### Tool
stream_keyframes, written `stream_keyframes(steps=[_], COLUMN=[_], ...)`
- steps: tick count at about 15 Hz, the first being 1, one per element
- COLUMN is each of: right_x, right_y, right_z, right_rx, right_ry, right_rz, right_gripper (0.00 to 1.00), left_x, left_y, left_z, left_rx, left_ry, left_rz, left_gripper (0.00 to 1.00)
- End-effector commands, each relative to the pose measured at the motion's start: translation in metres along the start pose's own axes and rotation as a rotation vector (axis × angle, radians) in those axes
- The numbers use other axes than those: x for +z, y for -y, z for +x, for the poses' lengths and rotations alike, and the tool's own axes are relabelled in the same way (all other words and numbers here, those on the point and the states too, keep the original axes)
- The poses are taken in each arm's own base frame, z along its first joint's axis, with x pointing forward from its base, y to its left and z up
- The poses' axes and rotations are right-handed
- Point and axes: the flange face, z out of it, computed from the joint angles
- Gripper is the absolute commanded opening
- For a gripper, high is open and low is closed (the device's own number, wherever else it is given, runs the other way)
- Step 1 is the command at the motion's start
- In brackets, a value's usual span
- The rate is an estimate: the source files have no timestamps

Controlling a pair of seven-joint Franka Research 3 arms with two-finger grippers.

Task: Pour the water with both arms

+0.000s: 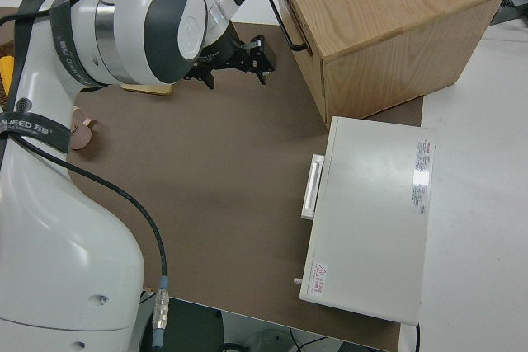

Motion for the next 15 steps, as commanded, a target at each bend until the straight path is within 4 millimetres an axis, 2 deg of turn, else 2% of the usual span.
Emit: stream_keyframes(steps=[1, 3, 8, 11, 15], right_x=[-0.005, -0.005, -0.004, -0.005, -0.004], right_y=[0.001, 0.002, 0.001, 0.002, 0.001], right_z=[-0.002, -0.002, -0.002, -0.002, -0.002], right_rx=[0.011, 0.009, 0.009, 0.009, 0.009], right_ry=[0.001, 0.001, 0.002, 0.0, 0.002], right_rz=[0.012, 0.012, 0.013, 0.012, 0.013], right_gripper=[0.994, 0.994, 0.994, 0.994, 0.994], left_x=[-0.006, -0.008, -0.028, -0.036, -0.052], left_y=[0.003, 0.0, -0.002, 0.002, -0.004], left_z=[0.009, 0.011, 0.031, 0.028, 0.032], left_rx=[0.021, 0.006, 0.017, 0.027, 0.011], left_ry=[0.024, 0.074, 0.209, 0.283, 0.38], left_rz=[0.024, 0.017, 0.053, 0.037, 0.053], left_gripper=[0.99, 0.99, 0.99, 0.99, 0.99])
